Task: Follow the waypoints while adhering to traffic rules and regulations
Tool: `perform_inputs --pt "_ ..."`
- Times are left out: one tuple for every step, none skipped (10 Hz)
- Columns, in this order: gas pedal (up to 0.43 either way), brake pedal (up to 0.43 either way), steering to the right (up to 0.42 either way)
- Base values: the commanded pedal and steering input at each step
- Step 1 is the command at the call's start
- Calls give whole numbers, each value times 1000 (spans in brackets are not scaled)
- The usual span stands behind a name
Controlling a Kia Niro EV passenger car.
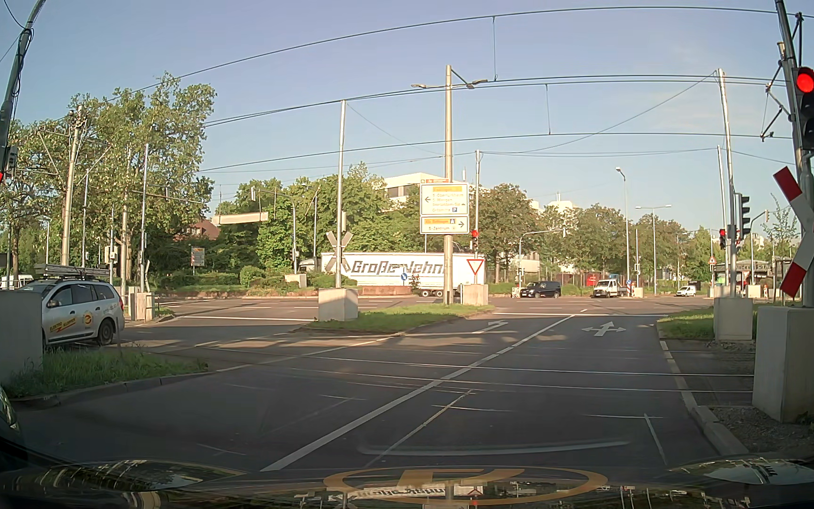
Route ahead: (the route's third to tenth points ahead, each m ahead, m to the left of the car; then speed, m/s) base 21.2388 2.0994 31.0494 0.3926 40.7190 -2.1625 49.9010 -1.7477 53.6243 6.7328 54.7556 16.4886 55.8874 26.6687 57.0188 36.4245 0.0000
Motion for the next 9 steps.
perform_inputs --pt "0 299 248" --pt "0 293 248" --pt "0 299 248" --pt "0 293 248" --pt "0 293 248" --pt "0 299 248" --pt "0 293 248" --pt "0 293 248" --pt "0 299 248"
